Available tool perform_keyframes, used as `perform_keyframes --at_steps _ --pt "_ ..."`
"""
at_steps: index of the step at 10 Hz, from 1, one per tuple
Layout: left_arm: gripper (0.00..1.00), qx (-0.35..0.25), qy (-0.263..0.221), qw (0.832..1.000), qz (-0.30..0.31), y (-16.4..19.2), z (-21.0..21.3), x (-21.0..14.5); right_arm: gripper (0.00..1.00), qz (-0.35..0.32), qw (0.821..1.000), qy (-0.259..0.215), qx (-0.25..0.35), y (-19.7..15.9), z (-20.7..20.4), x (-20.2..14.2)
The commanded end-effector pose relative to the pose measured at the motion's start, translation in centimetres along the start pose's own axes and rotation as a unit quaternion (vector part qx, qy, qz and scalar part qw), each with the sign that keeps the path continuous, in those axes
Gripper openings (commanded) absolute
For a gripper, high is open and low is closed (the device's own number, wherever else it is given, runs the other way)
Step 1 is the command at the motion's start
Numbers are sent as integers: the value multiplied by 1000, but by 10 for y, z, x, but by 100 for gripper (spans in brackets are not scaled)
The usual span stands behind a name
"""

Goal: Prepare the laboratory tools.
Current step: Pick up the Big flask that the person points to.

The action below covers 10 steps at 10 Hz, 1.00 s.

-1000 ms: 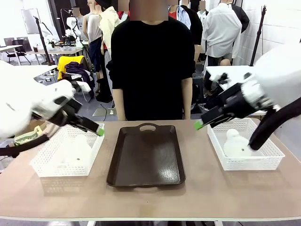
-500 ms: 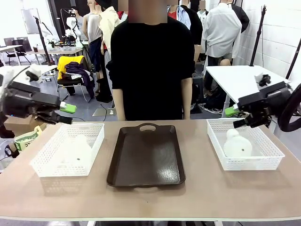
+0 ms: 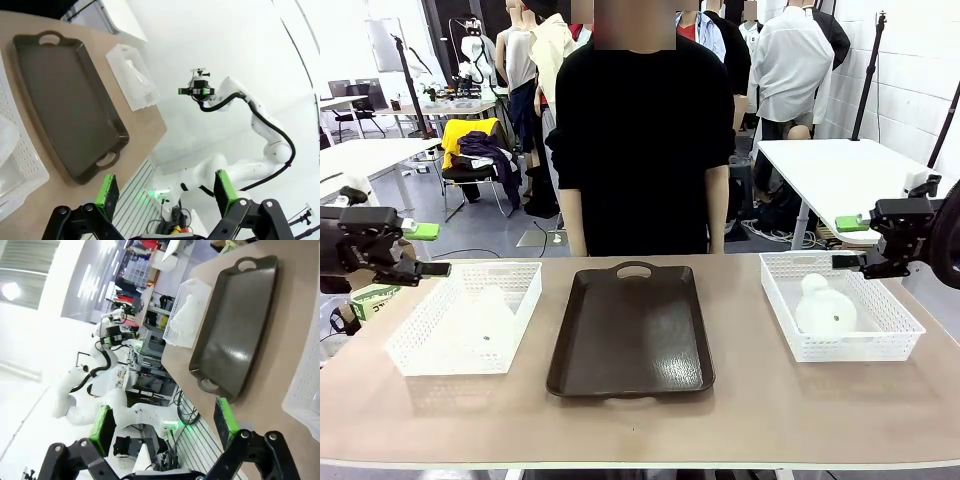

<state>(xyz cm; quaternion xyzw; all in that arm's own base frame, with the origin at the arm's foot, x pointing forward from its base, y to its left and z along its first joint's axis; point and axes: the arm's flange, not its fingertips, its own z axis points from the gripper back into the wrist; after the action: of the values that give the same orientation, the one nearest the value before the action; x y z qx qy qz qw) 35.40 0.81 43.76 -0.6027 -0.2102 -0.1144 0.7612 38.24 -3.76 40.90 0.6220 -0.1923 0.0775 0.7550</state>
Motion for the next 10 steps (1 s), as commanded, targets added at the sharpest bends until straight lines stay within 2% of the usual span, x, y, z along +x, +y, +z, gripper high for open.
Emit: perform_keyframes --at_steps 1,3,6,8,9,10 --pt "100 -8 -4 1000 5 4 14 -3 100 5 1000 -9 6 -5 6 7" --pt "100 -36 2 999 28 15 26 -4 100 4 1000 -14 18 -6 10 6" --pt "100 -90 19 995 43 26 16 0 100 5 1000 -4 26 -11 7 6" --pt "100 -89 30 994 56 33 10 2 100 8 1000 -2 21 -11 7 6" --pt "100 -49 -1 998 49 33 8 5 100 9 1000 -17 13 -11 7 7" --pt "100 -85 34 994 65 28 9 -5 100 -5 1000 7 14 -9 8 1"
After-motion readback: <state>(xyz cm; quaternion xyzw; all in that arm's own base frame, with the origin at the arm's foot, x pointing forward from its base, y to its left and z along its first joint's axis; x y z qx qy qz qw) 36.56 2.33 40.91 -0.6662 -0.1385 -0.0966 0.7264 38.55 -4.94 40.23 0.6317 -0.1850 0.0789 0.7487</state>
